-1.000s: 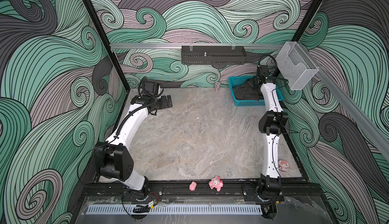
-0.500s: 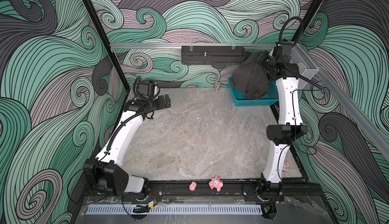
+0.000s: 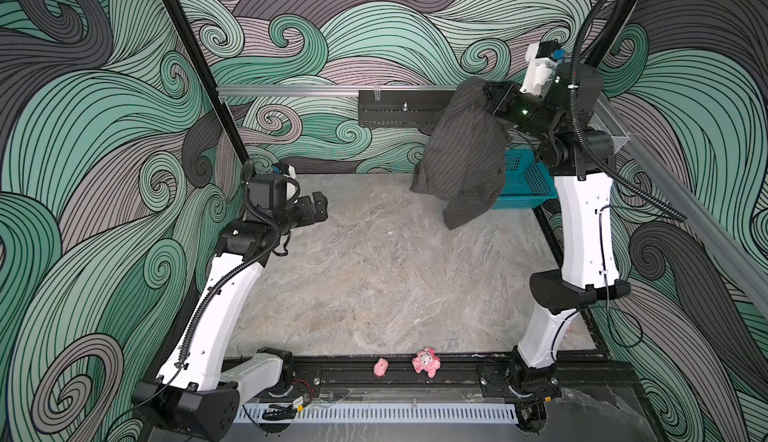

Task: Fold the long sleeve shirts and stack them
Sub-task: 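Lift the shirt out of the basket with the right gripper, drop it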

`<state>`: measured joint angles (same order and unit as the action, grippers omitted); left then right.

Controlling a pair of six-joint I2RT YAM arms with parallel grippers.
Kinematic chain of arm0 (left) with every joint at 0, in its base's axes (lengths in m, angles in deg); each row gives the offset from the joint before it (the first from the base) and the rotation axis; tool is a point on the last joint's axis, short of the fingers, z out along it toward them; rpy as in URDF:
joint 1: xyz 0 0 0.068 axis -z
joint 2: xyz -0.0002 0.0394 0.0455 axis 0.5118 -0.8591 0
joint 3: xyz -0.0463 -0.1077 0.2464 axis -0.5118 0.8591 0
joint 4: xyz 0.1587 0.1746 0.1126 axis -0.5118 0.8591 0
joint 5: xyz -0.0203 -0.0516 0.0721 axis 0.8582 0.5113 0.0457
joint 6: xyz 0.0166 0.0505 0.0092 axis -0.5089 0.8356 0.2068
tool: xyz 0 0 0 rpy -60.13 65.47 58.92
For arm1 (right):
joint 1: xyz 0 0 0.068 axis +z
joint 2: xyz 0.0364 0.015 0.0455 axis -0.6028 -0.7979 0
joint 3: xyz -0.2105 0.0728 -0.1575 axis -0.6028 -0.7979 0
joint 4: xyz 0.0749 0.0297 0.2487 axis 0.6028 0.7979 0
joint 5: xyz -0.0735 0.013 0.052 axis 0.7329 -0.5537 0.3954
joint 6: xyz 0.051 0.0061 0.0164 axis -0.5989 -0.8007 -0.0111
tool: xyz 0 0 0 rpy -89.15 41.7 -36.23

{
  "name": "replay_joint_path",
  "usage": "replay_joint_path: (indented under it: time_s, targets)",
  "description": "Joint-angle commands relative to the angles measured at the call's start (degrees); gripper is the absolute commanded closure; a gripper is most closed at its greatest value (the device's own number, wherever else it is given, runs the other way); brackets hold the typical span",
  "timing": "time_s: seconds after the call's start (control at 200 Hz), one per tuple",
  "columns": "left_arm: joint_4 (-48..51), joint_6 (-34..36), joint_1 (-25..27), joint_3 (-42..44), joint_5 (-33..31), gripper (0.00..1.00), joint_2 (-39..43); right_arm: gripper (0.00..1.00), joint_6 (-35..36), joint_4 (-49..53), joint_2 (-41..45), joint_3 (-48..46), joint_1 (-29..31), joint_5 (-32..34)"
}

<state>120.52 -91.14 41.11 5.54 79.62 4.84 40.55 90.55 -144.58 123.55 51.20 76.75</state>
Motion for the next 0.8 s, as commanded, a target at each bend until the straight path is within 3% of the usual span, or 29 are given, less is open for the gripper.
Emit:
replay_joint_path:
  time_s: [0.0, 0.18, 0.315, 0.42, 0.575, 0.705, 0.796]
  targets:
    - [3.0, -0.7, 0.3, 0.4, -1.6, 0.01, 2.6, 1.0, 0.1, -2.4, -0.8, 2.2, 4.4, -3.6]
    - [4.4, -0.8, 0.2, 0.7, -3.4, 0.01, 5.9, 1.0, -3.0, -3.7, -3.5, 1.8, 10.1, -5.4]
    - [6.1, -0.4, 0.2, 0.9, -4.2, 0.01, 7.3, 1.0, -3.8, -5.1, -4.1, -4.3, 14.8, -6.3]
    - [7.4, -0.2, 0.1, 1.2, -4.3, 0.01, 8.3, 1.0, -4.9, -9.1, -1.2, -16.4, 17.0, -6.3]
    - [8.5, 0.0, 0.1, 3.2, -4.2, 0.01, 9.9, 1.0, -7.8, -22.9, 10.0, -48.4, 17.6, -2.9]
    - [9.5, 0.3, 0.0, 5.4, -3.0, 0.01, 10.6, 0.87, -6.7, -26.2, 18.1, -68.9, 16.9, 2.3]
    - [9.7, 0.3, 0.1, 7.2, -1.7, 0.01, 10.7, 0.53, -5.4, -23.9, 23.2, -78.5, 15.4, 7.0]
